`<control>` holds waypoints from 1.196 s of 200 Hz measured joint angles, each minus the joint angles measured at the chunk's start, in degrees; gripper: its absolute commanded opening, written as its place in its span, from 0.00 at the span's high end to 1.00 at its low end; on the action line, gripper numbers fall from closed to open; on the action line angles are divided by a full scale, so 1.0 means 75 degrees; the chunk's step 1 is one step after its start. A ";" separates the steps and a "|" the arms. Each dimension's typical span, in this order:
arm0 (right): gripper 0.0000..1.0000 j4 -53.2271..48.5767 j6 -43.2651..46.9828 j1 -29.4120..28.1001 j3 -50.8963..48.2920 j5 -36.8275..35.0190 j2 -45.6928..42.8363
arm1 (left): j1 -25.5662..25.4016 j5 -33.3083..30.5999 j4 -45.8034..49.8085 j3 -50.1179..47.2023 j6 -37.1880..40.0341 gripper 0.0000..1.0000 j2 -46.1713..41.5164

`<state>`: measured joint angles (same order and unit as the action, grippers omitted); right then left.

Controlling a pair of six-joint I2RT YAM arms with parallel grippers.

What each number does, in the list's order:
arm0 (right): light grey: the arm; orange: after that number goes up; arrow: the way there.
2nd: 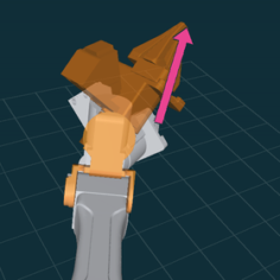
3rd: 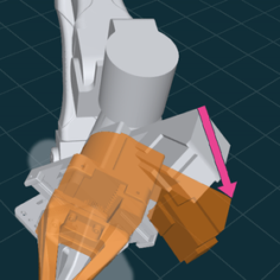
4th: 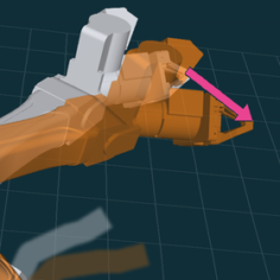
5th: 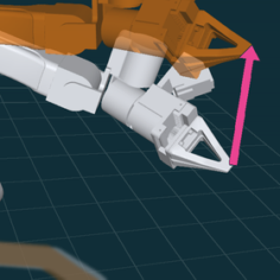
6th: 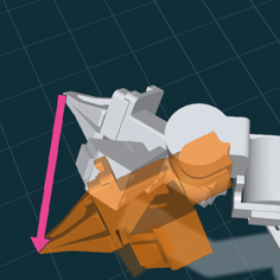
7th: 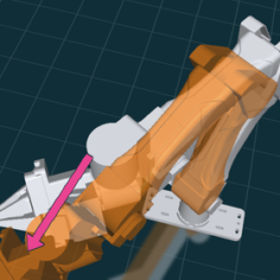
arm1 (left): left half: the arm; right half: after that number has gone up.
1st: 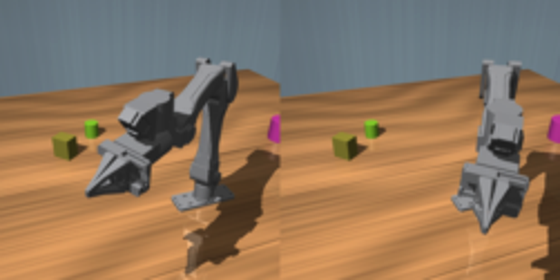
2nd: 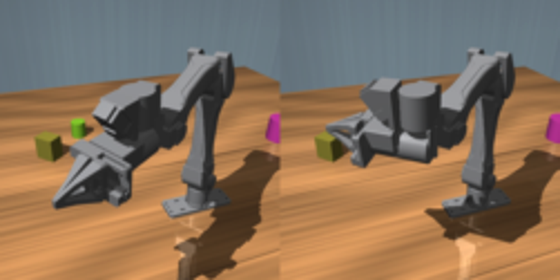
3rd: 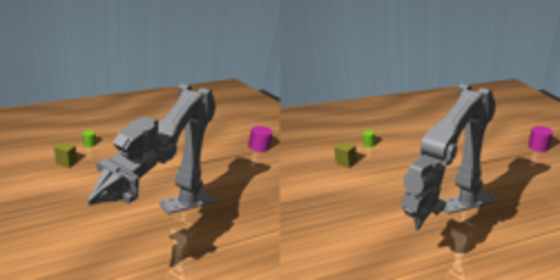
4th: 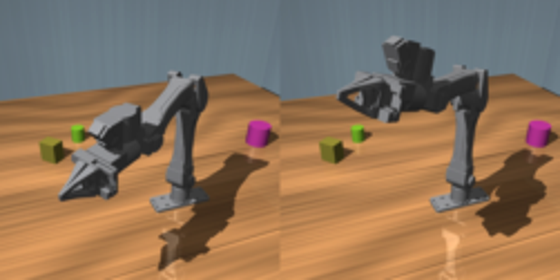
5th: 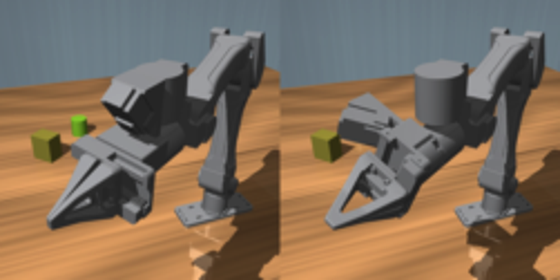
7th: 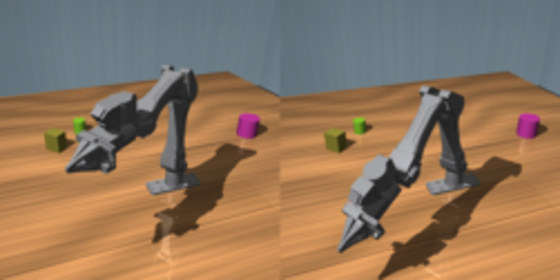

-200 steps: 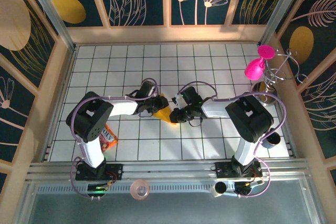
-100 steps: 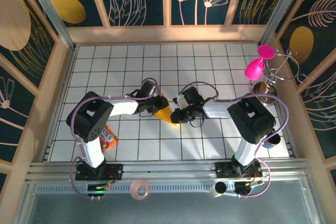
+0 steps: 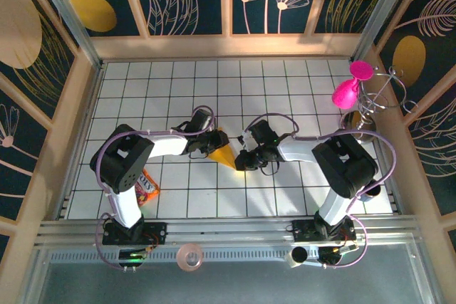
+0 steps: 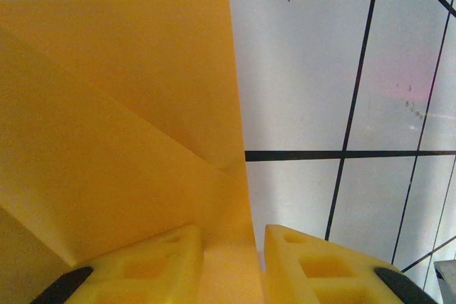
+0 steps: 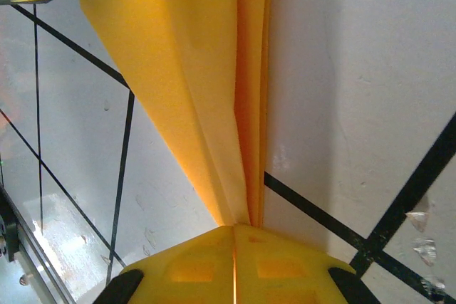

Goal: Fold a paper plane with a square sheet of paper (pick it up from the middle)
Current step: Fourth fold the wing at the center of the table.

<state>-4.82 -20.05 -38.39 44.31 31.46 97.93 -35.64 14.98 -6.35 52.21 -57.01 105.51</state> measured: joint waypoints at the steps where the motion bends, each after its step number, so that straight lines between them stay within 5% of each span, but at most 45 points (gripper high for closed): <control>1: 0.91 -0.0006 0.0003 0.0000 0.0006 0.0000 0.0000 | 0.0000 0.0000 0.0000 0.0000 0.0000 0.70 0.0000; 65: 0.94 -0.0012 -0.0079 0.0000 0.0262 -0.0015 -0.0478 | 0.0000 -0.0003 0.0003 0.0000 0.0000 0.70 0.0000; 239: 0.99 -0.0201 0.0035 -0.0061 0.0930 -0.0560 0.0589 | -0.0038 -0.0224 0.1067 0.0653 -0.0035 0.71 0.0242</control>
<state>-6.33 -19.79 -38.85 51.29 27.27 102.35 -35.92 13.30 1.65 57.10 -57.28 107.33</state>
